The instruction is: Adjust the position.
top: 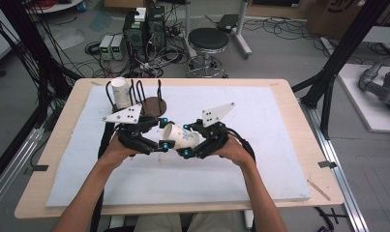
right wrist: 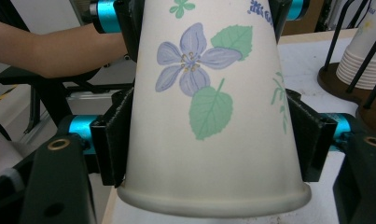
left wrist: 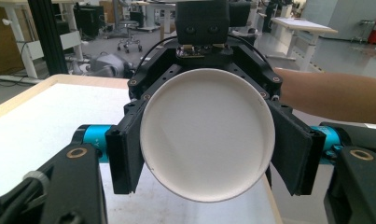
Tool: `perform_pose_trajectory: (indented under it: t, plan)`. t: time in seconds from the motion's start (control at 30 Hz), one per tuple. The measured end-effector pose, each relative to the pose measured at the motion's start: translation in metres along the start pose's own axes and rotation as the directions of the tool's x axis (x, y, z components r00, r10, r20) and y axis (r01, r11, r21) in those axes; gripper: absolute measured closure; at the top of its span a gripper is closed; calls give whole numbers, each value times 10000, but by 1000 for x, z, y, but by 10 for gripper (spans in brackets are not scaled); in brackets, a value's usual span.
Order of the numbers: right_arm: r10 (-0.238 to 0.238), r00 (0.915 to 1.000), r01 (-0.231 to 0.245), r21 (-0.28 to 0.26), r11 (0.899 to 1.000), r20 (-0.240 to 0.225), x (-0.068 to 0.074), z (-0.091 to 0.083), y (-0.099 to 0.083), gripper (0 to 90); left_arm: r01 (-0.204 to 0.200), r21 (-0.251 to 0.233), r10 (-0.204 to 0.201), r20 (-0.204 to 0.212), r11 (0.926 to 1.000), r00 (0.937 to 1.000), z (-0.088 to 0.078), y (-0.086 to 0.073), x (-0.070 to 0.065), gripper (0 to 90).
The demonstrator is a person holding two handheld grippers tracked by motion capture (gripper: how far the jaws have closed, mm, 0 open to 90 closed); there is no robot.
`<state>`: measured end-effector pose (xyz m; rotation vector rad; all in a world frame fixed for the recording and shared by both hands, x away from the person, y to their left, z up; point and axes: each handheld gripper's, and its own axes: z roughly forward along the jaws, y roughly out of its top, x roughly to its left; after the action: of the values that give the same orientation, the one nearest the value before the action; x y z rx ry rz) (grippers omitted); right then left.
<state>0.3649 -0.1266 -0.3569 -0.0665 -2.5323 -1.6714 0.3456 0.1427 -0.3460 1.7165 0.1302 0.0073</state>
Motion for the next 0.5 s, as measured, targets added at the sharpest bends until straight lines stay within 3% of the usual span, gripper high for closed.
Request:
perform_pose_trajectory:
  t: [0.23,0.3,0.37,0.5]
  plan:
    - [58,9999,-58,23,10000,-96,1,0,0,284,-116,-107,117,111,9999,9999,1,0,-1,324]
    - [13,10000,-13,11,10000,-93,1,-1,0,284,-88,-258,94,209,9996,9997,2,0,-1,220]
    - [-37,10000,37,-13,10000,-50,1,-1,0,284,-277,-310,281,154,9991,9995,3,0,-3,179]
    - [-40,10000,40,-12,10000,-12,1,-1,0,284,-146,-412,145,-27,9990,9999,2,0,-2,83]
